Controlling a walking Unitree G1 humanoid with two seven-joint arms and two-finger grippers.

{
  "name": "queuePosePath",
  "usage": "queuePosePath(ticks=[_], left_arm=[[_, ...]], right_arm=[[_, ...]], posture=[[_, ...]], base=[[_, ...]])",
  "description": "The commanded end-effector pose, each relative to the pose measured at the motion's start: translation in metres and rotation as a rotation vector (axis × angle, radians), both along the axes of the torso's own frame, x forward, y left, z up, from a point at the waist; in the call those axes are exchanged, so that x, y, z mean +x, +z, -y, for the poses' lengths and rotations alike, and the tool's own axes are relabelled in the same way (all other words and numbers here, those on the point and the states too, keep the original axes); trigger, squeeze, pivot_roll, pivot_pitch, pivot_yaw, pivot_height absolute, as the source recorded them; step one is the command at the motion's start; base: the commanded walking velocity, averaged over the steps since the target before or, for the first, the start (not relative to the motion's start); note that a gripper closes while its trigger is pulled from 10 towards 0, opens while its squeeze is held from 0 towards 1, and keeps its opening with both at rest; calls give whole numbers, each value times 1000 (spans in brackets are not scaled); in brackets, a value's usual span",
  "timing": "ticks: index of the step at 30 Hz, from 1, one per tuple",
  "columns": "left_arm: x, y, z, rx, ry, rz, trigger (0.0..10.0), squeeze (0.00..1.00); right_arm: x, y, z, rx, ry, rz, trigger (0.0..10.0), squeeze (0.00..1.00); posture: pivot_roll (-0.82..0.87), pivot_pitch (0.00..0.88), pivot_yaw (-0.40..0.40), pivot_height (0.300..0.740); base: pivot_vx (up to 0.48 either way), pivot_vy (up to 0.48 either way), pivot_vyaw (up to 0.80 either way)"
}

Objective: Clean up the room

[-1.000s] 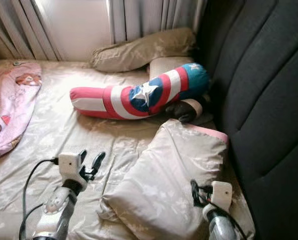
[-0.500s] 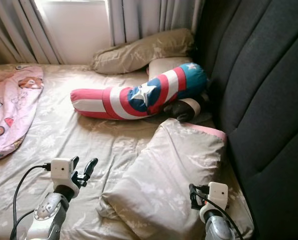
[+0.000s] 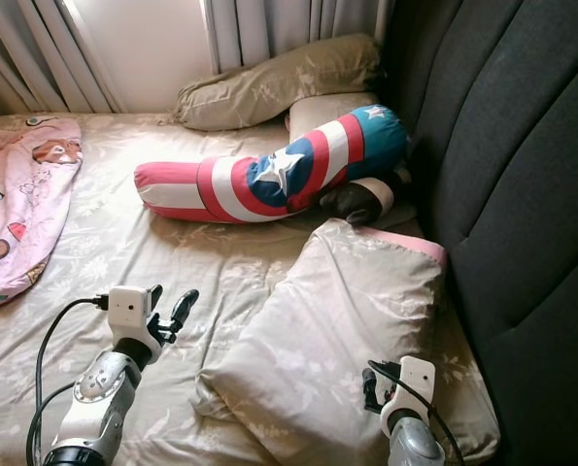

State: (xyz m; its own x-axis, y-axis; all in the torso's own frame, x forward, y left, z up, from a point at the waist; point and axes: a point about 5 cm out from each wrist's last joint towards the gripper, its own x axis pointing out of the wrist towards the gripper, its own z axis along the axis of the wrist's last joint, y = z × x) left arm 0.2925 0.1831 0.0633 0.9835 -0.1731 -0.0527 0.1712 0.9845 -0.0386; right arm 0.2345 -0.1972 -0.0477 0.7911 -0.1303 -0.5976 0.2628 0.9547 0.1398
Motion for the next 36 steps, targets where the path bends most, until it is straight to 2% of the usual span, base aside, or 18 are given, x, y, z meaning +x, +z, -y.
queuePosePath(ticks=[1,11,15,18,24,33,36], left_arm=[[-2,1,-8,10,7,-15,10000,0],[-12,0,-14,21,-5,-39,10000,0],[-18,0,-16,26,-10,-48,10000,0],[-22,0,-18,39,-20,-56,10000,0],[-29,3,-27,57,-14,-62,10000,0],[-32,10,-29,72,-25,-57,10000,0],[-34,12,-29,74,-26,-61,10000,0]], right_arm=[[0,-1,-1,9,-27,-24,10000,0],[-7,-7,-3,27,-45,-63,10000,0],[-10,-9,3,27,-110,-76,10000,0],[-12,-10,3,73,-170,-83,10000,0],[-17,-15,-4,127,-197,-116,10000,0],[-20,-20,-19,215,-138,-144,10000,0],[-22,-22,-20,213,-124,-158,10000,0]], posture=[[112,117,16,740],[138,176,68,740],[145,195,76,740],[153,203,82,740],[164,215,96,740],[181,224,108,740],[183,227,110,740]], base=[[0,0,0],[0,0,0],[0,0,0],[0,0,0],[0,0,0],[0,0,0],[0,0,0]])
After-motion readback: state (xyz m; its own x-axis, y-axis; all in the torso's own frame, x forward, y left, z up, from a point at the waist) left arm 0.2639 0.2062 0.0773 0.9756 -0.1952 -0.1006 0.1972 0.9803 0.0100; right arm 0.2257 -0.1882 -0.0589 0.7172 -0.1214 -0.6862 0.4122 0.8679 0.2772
